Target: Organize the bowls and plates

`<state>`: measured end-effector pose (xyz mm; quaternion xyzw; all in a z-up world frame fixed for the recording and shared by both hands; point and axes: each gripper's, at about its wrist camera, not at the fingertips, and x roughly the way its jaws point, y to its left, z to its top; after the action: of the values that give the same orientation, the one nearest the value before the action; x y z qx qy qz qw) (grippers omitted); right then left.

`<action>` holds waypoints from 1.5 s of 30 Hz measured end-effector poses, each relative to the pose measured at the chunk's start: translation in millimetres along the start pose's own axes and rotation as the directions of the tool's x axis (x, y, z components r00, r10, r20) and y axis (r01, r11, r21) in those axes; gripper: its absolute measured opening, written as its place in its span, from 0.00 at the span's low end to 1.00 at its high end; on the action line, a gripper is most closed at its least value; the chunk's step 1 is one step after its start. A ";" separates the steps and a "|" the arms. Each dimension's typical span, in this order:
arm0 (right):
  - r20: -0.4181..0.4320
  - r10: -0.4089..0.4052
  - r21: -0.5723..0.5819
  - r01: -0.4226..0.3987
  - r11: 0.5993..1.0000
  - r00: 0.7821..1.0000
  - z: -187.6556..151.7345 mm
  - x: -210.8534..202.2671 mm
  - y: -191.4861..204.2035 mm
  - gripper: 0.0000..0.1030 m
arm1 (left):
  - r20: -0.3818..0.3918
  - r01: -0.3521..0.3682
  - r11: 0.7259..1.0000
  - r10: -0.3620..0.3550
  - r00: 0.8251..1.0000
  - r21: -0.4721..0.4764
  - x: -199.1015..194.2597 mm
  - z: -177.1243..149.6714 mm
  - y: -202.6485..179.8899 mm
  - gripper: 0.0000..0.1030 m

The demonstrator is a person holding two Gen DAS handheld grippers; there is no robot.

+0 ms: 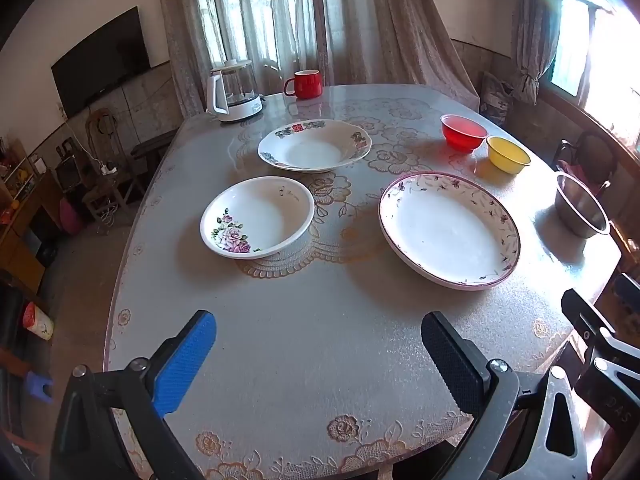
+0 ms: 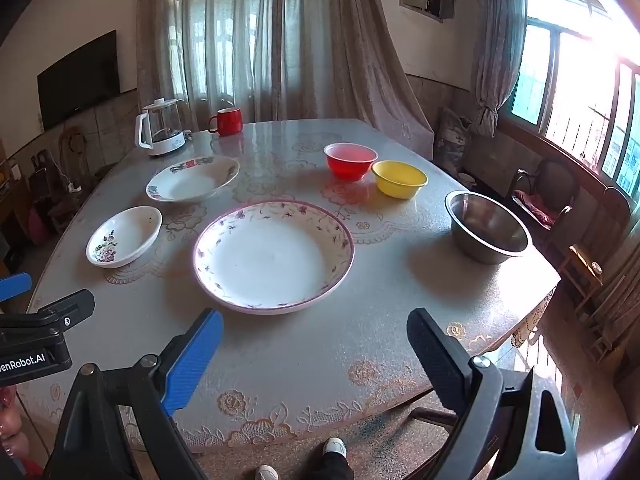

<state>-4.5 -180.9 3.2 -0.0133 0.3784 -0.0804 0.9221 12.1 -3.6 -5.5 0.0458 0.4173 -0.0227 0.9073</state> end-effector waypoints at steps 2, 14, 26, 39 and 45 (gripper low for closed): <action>-0.005 0.002 0.003 -0.002 1.000 1.000 -0.3 -0.6 0.3 0.92 | -0.002 0.002 1.000 -0.002 1.000 0.000 1.4 0.8 -1.2 1.00; -0.014 -0.002 0.012 0.002 1.000 1.000 1.5 2.7 -3.2 0.92 | -0.004 0.009 1.000 -0.009 1.000 0.000 2.8 1.6 -1.2 1.00; -0.016 -0.008 0.019 0.008 1.000 1.000 3.3 3.1 -4.8 0.92 | -0.004 0.010 1.000 -0.010 1.000 0.004 3.3 3.0 -3.1 1.00; -0.014 -0.008 0.024 0.009 1.000 1.000 6.9 5.4 -5.4 0.92 | -0.002 0.011 1.000 -0.011 1.000 0.011 4.2 6.6 -4.3 1.00; -0.017 -0.011 0.028 0.011 1.000 1.000 6.2 5.4 -7.5 0.92 | -0.008 0.009 1.000 -0.009 1.000 0.010 6.0 7.2 -3.8 1.00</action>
<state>2.5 -189.4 4.5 -0.0019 0.3850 -0.0908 0.9184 21.1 -8.1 -5.6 0.0485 0.4210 -0.0289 0.9053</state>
